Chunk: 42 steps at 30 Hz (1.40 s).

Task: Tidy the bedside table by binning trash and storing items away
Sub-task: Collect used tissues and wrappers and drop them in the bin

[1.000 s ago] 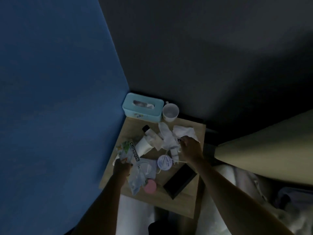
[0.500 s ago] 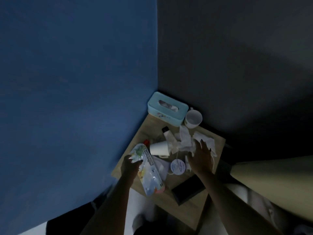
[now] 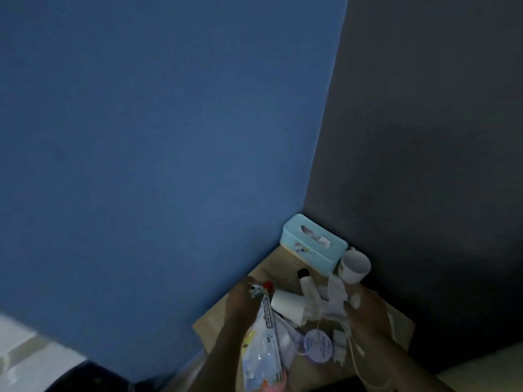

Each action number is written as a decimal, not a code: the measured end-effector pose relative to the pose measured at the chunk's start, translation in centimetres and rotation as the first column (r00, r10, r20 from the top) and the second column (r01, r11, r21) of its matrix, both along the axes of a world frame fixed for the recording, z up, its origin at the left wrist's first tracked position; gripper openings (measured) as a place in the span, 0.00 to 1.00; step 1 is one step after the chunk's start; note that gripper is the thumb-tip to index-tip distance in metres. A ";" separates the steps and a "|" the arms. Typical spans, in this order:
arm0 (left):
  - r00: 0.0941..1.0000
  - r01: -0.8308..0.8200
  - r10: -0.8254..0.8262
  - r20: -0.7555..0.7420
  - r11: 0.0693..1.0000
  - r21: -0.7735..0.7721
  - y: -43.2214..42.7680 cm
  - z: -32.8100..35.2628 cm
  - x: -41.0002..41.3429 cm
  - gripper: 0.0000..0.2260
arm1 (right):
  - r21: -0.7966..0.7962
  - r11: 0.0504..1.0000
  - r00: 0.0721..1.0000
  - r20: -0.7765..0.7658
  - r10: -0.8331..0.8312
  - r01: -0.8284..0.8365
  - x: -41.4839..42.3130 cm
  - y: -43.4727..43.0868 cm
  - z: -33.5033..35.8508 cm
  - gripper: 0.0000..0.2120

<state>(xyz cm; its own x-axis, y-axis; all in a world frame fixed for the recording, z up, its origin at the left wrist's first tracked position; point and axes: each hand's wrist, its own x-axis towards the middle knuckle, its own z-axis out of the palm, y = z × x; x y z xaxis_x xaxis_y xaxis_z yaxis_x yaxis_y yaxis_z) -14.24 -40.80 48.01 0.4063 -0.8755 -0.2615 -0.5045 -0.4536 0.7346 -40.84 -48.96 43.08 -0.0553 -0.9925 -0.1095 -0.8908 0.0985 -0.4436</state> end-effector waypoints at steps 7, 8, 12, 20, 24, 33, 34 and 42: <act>0.981 -0.055 0.083 0.173 0.985 -0.165 3.5 -5.1 -5.2 0.14 | -0.113 0.986 0.992 -0.052 0.116 -0.122 -3.3 -1.6 -7.2 0.20; 0.980 -0.077 0.107 0.167 0.982 -0.175 4.1 -5.5 -6.1 0.15 | -0.104 0.986 0.991 -0.035 0.131 -0.134 -3.4 -2.1 -7.7 0.20; 0.972 -0.128 0.140 0.191 0.989 -0.071 9.4 -5.8 -9.3 0.20 | -0.021 0.979 0.978 0.046 0.202 -0.201 -5.0 1.8 -7.4 0.20; 0.938 -0.018 0.049 0.342 0.995 -0.095 7.5 -4.6 -10.4 0.27 | -0.007 0.997 0.973 0.220 0.071 -0.071 -6.1 1.3 -5.9 0.33; 0.853 0.091 -0.106 0.511 0.994 0.056 6.0 -5.2 -11.5 0.28 | 0.101 0.994 0.975 0.222 0.005 -0.029 -6.7 0.8 -3.5 0.37; 0.698 0.223 -0.320 0.641 0.947 0.230 -2.1 -7.6 -10.0 0.35 | 0.134 0.988 0.986 0.140 -0.092 0.073 -2.9 -5.8 -4.6 0.39; 0.687 0.240 -0.352 0.636 0.936 0.258 -2.9 -8.1 -9.8 0.37 | 0.143 0.987 0.988 0.128 -0.086 0.067 -2.1 -6.1 -4.9 0.39; 0.674 0.394 -0.474 0.567 0.879 0.268 -6.5 -11.3 -10.0 0.39 | 0.087 0.996 1.000 0.009 0.004 -0.005 -1.6 -7.3 -9.4 0.21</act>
<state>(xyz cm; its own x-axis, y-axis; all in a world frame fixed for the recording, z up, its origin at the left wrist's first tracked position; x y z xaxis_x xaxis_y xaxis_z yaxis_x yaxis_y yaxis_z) -24.28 -47.26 36.70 0.0929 -0.9737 -0.2080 -0.9779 -0.1285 0.1651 -42.47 -56.23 33.70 -0.0496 -0.9794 -0.1959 -0.8876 0.1331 -0.4409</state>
